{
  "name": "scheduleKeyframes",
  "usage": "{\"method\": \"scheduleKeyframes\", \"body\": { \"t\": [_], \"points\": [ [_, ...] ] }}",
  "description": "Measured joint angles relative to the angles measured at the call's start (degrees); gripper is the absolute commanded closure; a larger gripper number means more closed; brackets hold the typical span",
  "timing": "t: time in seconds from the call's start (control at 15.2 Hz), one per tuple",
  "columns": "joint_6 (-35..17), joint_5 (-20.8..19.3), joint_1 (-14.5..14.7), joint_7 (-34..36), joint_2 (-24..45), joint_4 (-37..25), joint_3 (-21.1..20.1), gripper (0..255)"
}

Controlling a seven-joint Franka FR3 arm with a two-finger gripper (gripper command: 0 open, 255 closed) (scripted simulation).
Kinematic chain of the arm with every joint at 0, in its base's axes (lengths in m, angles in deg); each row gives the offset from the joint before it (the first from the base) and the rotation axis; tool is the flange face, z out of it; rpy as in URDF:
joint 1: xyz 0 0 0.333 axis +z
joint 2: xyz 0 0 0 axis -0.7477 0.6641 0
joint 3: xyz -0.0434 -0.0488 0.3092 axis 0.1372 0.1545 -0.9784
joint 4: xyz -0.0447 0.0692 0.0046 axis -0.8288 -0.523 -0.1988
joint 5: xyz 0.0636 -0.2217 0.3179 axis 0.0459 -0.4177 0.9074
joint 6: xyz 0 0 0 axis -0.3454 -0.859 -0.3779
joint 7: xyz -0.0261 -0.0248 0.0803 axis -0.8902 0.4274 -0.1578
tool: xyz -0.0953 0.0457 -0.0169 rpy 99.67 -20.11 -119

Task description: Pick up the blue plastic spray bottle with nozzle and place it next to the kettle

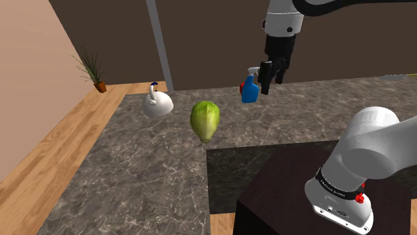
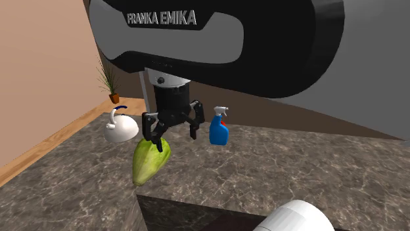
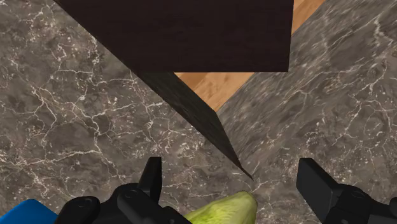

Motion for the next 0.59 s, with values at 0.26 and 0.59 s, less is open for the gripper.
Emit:
{"method": "scheduleKeyframes", "body": {
  "t": [0.26,0.59],
  "points": [
    [-2.33,-2.01,-0.31,-4.77,-1.29,2.54,3.21,0],
    [-9.05,-6.79,-1.25,-16.15,-2.59,7.95,11.15,0]
  ]
}}
